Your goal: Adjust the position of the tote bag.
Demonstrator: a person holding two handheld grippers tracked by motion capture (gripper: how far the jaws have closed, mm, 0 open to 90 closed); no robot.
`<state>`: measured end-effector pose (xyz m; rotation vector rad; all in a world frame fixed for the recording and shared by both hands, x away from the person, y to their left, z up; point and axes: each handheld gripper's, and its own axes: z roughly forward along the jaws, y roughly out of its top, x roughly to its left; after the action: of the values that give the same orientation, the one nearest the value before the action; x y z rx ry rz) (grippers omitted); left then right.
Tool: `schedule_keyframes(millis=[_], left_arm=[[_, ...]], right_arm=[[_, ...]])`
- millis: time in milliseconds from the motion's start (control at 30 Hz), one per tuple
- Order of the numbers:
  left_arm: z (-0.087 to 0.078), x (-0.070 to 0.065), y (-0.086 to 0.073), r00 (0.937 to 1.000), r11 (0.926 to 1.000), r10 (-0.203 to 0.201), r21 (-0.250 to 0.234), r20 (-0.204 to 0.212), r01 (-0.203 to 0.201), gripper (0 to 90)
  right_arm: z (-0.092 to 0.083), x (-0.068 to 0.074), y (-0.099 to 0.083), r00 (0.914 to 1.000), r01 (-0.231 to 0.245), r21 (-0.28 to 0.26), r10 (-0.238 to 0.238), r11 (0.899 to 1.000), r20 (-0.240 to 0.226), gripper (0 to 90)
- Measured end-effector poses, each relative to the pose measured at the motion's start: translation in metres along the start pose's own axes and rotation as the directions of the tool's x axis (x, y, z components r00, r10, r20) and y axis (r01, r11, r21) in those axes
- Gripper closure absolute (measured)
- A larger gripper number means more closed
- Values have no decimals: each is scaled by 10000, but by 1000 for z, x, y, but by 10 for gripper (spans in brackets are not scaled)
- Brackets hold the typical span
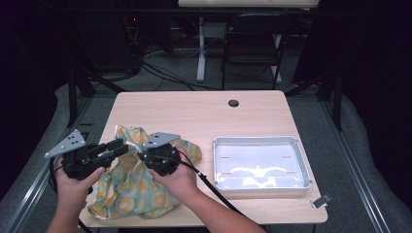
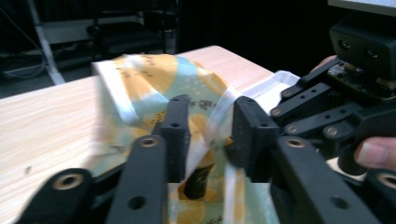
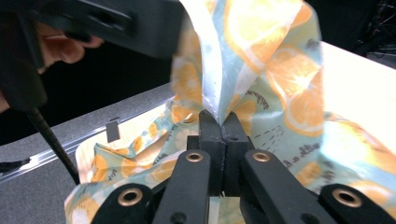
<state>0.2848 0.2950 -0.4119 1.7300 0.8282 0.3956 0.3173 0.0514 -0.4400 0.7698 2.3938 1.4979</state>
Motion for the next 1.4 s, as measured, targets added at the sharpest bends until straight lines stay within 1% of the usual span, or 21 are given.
schedule_keyframes(millis=[167,233,300,400,500,567,600,633,700,767,800,867,933,1000,1033,1067,1100,1133,1200,1333,1400], left_arm=[[-17,5,1,9999,9992,35,-391,-113,-40,579],[-22,8,1,9998,9982,-106,-588,-188,94,566],[-26,13,0,9997,9986,-99,-522,-205,88,565],[-26,17,-3,9997,9998,-170,-87,-179,168,564],[-21,19,-10,9991,9996,-125,248,-407,135,564],[-15,22,-18,9973,9984,-49,565,-737,91,566],[-13,25,-24,9968,9970,-166,746,-780,224,586],[-11,26,-28,9970,9964,-287,778,-715,343,597],[-6,30,-39,9968,9940,-432,970,-676,497,597],[0,31,-48,9964,9910,-350,1258,-778,446,571],[2,32,-52,9957,9897,-393,1337,-845,504,555],[9,32,-60,9937,9890,-428,1367,-1039,569,518],[13,32,-64,9918,9881,-236,1479,-1255,422,490],[18,32,-70,9902,9859,-116,1636,-1394,346,489],[19,33,-73,9888,9866,-157,1585,-1487,395,489],[20,33,-74,9883,9854,-227,1632,-1508,475,485],[22,34,-76,9871,9850,-196,1663,-1591,464,473],[24,33,-79,9872,9864,-124,1599,-1591,382,466],[27,33,-82,9873,9856,-73,1658,-1590,340,459],[35,31,-90,9832,9843,-65,1723,-1826,385,447],[40,30,-93,9798,9806,112,1938,-1996,282,447]], right_arm=[[-13,-10,-1,9997,-70,-217,76,9997,252,900],[-18,-15,-1,9994,-190,-297,198,9994,270,900],[-24,-18,0,9990,-240,-427,255,9988,358,900],[-31,-23,3,9987,-313,-581,335,9978,386,900],[-34,-27,4,9984,-412,-620,434,9972,352,900],[-35,-28,5,9981,-497,-666,520,9965,323,900],[-35,-29,5,9981,-505,-688,528,9964,317,900],[-35,-29,5,9981,-493,-697,516,9963,322,900],[-35,-29,5,9982,-489,-709,512,9963,316,900],[-35,-29,5,9980,-499,-744,526,9960,350,900],[-35,-30,6,9979,-517,-780,546,9956,357,900],[-36,-31,6,9977,-542,-804,573,9953,372,900],[-36,-31,7,9976,-569,-878,602,9945,355,900],[-36,-32,7,9976,-555,-880,589,9946,366,900],[-36,-32,7,9976,-554,-894,589,9945,376,900],[-36,-32,7,9976,-552,-896,587,9945,377,900],[-37,-32,7,9976,-544,-883,579,9946,387,900],[-37,-32,7,9976,-549,-898,585,9944,381,900],[-37,-32,7,9974,-564,-937,602,9940,384,900],[-37,-31,7,9975,-559,-953,598,9939,381,900],[-36,-31,7,9975,-567,-940,603,9940,362,900]])
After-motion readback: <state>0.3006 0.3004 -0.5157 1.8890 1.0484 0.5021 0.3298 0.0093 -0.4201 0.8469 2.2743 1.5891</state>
